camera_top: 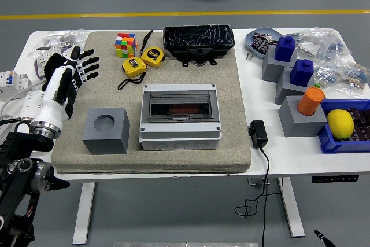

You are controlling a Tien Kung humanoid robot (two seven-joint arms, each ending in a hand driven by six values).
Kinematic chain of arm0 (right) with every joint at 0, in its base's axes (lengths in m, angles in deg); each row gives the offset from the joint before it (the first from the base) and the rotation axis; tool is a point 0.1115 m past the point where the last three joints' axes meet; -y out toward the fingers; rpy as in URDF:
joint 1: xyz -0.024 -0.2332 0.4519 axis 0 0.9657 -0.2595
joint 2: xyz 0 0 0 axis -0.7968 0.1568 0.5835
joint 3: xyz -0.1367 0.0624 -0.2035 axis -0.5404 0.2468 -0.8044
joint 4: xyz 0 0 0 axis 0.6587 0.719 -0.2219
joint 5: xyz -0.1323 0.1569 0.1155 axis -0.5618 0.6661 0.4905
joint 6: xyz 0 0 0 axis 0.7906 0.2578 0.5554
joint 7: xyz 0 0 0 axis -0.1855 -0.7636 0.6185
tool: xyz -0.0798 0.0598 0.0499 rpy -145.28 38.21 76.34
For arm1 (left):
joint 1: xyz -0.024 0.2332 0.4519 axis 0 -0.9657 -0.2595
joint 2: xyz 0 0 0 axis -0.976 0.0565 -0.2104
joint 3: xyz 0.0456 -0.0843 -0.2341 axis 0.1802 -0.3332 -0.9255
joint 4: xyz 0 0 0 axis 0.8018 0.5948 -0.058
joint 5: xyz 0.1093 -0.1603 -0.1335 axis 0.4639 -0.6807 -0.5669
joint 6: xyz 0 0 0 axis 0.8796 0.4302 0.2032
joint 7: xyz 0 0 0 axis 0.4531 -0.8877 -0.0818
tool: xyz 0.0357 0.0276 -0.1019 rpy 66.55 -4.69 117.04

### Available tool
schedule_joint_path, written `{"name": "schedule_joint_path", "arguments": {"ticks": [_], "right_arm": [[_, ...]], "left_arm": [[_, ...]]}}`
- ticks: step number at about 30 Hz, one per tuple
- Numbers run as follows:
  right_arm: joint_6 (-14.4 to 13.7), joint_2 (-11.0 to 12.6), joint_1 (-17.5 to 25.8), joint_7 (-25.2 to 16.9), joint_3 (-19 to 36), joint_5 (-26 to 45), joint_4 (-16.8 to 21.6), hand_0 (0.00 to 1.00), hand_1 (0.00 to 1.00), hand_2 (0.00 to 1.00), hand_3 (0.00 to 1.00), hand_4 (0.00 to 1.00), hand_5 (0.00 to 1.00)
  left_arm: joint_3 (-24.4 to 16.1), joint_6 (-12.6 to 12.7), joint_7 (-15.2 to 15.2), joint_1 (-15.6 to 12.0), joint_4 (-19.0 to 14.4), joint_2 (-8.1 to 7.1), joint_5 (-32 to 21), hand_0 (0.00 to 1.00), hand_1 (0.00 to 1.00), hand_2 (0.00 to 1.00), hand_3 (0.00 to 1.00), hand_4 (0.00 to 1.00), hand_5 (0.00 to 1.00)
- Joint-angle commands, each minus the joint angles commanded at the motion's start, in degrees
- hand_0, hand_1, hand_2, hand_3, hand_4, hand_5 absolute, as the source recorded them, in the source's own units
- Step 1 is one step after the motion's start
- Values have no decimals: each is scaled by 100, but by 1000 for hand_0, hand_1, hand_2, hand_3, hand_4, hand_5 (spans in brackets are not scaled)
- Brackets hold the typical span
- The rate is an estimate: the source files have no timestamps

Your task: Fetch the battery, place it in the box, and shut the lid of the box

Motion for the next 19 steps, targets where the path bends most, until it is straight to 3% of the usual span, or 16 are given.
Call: {"name": "schedule_joint_path", "arguments": {"ticks": [19], "right_arm": [[-5, -7, -5, 0, 10, 0, 0, 789, 710, 716, 765, 998, 993]], "left_arm": [[36, 17, 42, 3, 40, 5, -27, 726, 779, 770, 791, 998, 998]]}}
